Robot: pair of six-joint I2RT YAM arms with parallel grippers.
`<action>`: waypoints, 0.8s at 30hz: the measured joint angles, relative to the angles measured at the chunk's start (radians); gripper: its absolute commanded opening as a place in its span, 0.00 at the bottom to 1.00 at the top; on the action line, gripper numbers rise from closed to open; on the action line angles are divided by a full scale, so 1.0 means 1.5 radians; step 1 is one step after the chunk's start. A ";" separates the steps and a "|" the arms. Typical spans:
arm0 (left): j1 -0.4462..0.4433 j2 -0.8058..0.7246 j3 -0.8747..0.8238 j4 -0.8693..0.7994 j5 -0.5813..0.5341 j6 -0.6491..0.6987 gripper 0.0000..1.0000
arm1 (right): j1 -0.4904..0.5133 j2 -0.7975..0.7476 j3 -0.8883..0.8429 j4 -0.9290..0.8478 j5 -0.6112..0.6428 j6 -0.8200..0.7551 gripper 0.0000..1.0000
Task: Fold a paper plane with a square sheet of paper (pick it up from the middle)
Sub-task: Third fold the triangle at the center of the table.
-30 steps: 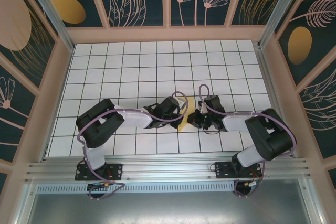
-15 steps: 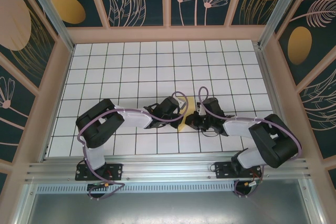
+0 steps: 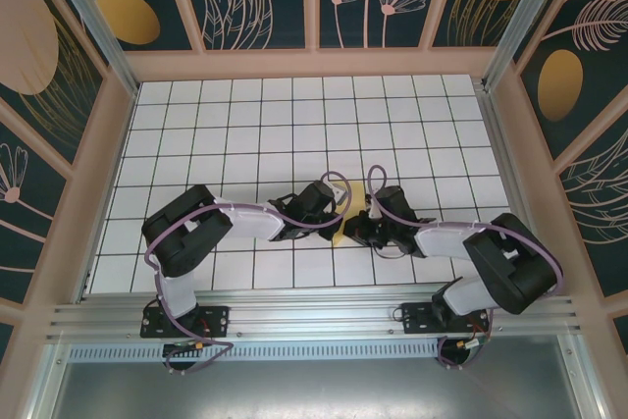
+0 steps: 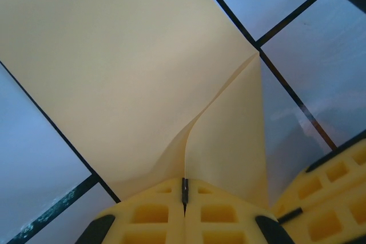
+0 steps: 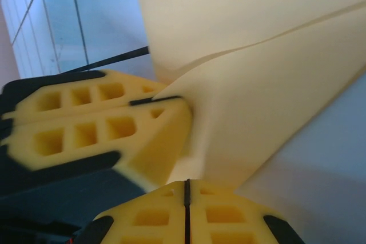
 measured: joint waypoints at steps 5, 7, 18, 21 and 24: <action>0.000 0.001 0.000 0.002 0.001 0.000 0.00 | 0.011 -0.007 -0.026 0.029 0.002 0.023 0.09; 0.000 0.002 0.000 0.004 0.002 0.000 0.00 | 0.018 0.000 -0.028 0.037 0.002 0.030 0.09; 0.001 0.004 0.000 0.007 0.005 0.000 0.00 | 0.032 0.023 -0.022 0.039 0.019 0.031 0.09; 0.001 0.004 0.000 0.007 0.005 0.000 0.00 | 0.043 0.013 -0.022 0.036 0.033 0.033 0.09; 0.001 0.004 0.000 0.007 0.005 0.000 0.00 | 0.051 -0.001 -0.022 0.037 0.038 0.038 0.09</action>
